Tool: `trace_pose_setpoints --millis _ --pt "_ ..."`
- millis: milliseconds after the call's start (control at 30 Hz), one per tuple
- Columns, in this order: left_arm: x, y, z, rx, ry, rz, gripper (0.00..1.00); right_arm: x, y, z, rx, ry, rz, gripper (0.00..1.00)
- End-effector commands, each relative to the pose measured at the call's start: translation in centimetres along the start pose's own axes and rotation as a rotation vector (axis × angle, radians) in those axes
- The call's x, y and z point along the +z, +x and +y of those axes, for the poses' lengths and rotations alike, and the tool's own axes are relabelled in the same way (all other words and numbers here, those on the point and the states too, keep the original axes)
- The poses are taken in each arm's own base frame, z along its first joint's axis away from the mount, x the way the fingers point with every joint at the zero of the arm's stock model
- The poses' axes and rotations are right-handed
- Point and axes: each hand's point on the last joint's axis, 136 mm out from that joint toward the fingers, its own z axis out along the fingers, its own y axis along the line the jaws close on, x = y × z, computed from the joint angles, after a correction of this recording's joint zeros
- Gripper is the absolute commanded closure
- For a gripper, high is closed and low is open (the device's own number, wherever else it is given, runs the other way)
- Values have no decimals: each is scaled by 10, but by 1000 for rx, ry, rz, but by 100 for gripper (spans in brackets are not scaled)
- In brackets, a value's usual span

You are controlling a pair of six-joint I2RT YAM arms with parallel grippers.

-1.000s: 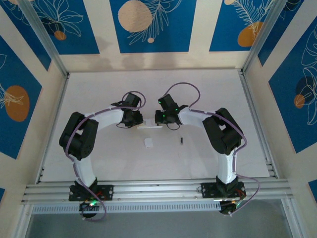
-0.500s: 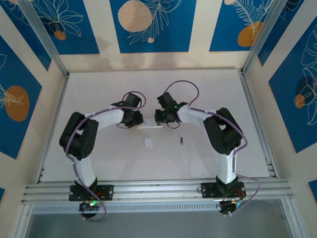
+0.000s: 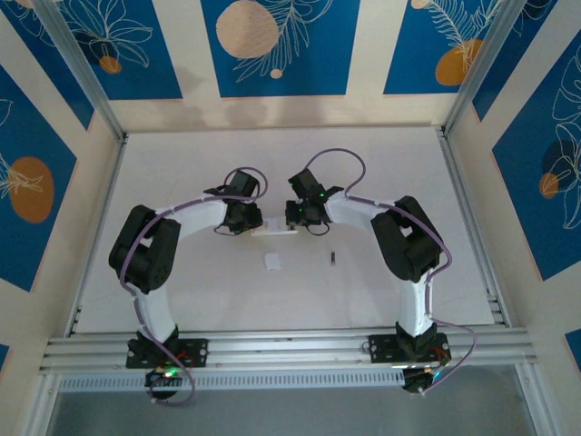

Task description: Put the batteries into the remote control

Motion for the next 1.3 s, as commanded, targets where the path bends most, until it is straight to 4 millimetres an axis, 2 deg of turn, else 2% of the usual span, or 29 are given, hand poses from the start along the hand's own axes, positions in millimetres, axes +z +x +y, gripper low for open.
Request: trace_pose_setpoints --millis 0,233,433,833,1000,1267 --pt "11 31 -6 26 14 86 75 -6 -8 2 27 -1 -1 88" --pt "13 32 -6 25 13 91 75 -13 -21 8 40 -23 -23 88" --pt "13 31 -8 27 19 90 75 -6 -19 9 55 -27 -17 88" --pt "13 32 -9 20 27 94 75 17 5 12 67 -35 42 88" --pt "13 33 -9 18 27 97 75 16 16 14 73 -32 73 88" --pt "14 34 -9 10 26 97 75 18 46 17 100 -27 161 88"
